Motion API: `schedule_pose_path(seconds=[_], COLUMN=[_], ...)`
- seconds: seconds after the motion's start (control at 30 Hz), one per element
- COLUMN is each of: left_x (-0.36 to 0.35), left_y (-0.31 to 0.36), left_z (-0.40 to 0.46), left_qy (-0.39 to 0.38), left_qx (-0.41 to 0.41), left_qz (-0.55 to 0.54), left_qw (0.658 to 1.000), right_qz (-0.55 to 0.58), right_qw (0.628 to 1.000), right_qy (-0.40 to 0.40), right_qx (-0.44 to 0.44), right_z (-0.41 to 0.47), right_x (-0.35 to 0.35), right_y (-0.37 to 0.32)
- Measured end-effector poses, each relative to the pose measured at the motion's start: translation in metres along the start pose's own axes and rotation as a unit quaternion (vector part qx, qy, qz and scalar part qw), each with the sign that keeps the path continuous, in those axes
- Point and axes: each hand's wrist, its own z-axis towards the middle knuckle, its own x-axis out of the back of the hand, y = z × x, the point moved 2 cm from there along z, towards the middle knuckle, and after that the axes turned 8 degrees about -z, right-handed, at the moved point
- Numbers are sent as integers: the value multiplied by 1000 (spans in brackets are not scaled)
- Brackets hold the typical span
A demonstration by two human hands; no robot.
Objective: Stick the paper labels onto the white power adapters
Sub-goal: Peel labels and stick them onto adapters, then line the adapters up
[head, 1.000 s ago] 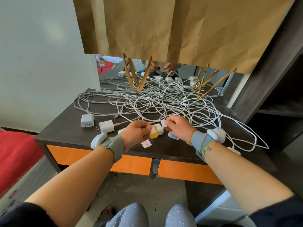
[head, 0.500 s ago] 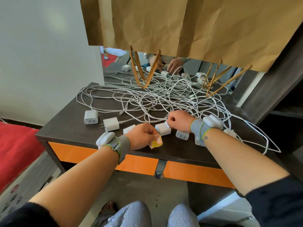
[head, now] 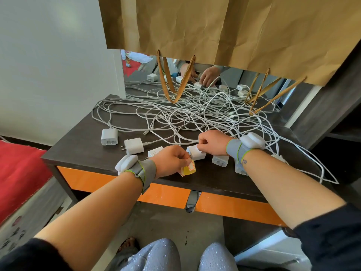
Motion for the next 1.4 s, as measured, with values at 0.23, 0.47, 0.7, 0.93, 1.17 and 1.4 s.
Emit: schedule_pose_path(seconds=[0.23, 0.47, 0.7, 0.93, 1.17, 1.4], left_x=[0, 0, -1, -1, -1, -1], left_y=[-1, -2, -3, -1, -2, -1], left_z=[0, 0, 1, 1, 2, 2], left_qy=[-4, -7, -5, -4, -6, -1], left_qx=[3, 3, 7, 9, 19, 22], left_qz=[-4, 1, -5, -5, -3, -14], left_qw=[1000, 1000, 1000, 1000, 1000, 1000], right_qz=[5, 25, 64, 94, 136, 153], right_qw=[1000, 999, 996, 991, 987, 987], right_qy=[-3, 18, 58, 89, 73, 57], right_qx=[-10, -11, -26, -44, -44, -3], right_z=[1, -3, -2, 3, 2, -7], right_x=[-9, -17, -21, -23, -25, -23], right_y=[-1, 0, 4, 7, 11, 15])
